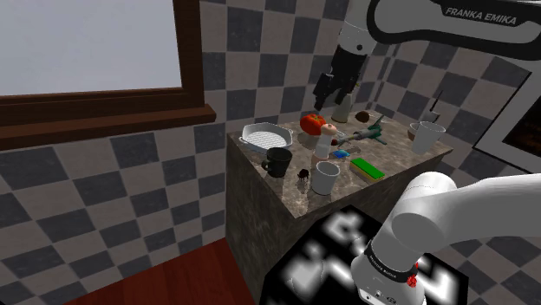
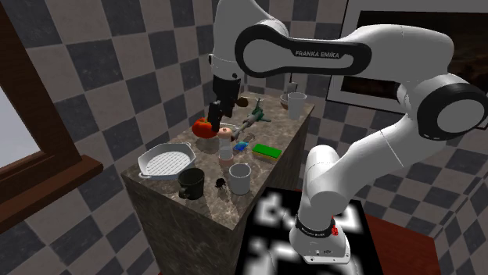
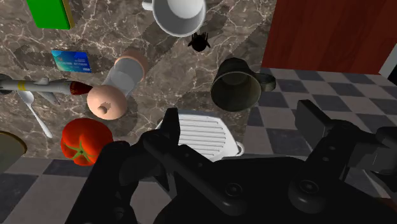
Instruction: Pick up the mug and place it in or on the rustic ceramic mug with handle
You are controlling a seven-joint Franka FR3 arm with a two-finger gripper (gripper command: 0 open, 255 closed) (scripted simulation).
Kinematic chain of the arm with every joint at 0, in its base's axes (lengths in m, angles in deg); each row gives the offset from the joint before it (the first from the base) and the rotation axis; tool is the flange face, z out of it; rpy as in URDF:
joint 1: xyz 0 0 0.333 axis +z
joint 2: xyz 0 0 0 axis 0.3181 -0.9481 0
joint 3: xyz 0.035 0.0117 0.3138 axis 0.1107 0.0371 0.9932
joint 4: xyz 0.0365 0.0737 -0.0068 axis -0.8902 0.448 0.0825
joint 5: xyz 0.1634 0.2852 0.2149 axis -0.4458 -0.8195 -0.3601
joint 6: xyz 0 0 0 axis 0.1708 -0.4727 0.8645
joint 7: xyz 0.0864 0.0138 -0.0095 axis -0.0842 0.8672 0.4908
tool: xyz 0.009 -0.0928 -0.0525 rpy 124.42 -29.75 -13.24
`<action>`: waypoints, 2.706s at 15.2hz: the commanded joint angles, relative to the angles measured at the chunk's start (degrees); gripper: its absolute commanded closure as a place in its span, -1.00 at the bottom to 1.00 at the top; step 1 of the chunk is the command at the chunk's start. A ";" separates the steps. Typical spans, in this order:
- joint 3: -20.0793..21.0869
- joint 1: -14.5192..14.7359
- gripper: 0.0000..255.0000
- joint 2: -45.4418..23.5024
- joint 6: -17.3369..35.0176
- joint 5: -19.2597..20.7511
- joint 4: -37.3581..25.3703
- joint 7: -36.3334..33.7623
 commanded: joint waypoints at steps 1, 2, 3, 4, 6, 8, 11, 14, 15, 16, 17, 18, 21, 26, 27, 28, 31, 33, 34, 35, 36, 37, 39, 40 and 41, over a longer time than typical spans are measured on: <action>0.00 0.00 -1.00 0.00 0.00 0.00 0.00 0.00; -0.08 -0.18 -1.00 0.22 1.12 0.10 1.89 -0.26; -0.16 -0.36 -1.00 0.39 2.25 0.21 3.76 -0.53; -0.24 -0.54 -1.00 0.53 3.38 0.32 5.59 -0.80; -0.42 -0.93 -1.00 0.66 5.71 0.55 9.16 -1.33; -0.60 -1.32 -1.00 0.60 8.10 0.81 12.61 -1.87; -0.89 -1.96 -1.00 0.10 11.86 1.22 17.55 -2.69; -1.18 -2.67 -1.00 -0.98 15.92 1.69 22.20 -3.52; -1.28 -2.92 -1.00 -1.48 17.35 1.85 23.68 -3.80; -1.38 -3.18 -1.00 -2.07 18.82 2.04 25.13 -4.09; -1.48 -3.44 -1.00 -2.75 20.34 2.23 26.53 -4.38; -1.59 -3.71 -1.00 -3.52 21.92 2.43 27.90 -4.68; -1.77 -4.07 -1.00 -4.88 24.60 2.77 29.80 -5.02; -2.12 -4.45 -1.00 -7.59 29.85 3.38 32.33 -5.18; -2.23 -4.59 -1.00 -8.61 31.59 3.59 33.05 -5.25; -2.23 -4.59 -1.00 -8.58 31.58 3.59 33.06 -5.24; -2.23 -4.59 -1.00 -8.61 31.59 3.59 33.05 -5.25; -2.23 -4.59 -1.00 -8.61 31.59 3.59 33.05 -5.25; -2.23 -4.59 -1.00 -8.61 31.59 3.59 33.05 -5.25; -2.23 -4.59 -1.00 -8.60 31.58 3.59 33.05 -5.25; -2.23 -4.59 1.00 -8.60 31.58 3.59 33.05 -5.25; -2.23 -4.59 1.00 -8.60 31.58 3.59 33.05 -5.25; -2.23 -4.59 1.00 -8.60 31.58 3.59 33.05 -5.25; -2.23 -4.59 1.00 -8.60 31.58 3.59 33.05 -5.25; -2.23 -4.59 1.00 -8.60 31.58 3.59 33.05 -5.25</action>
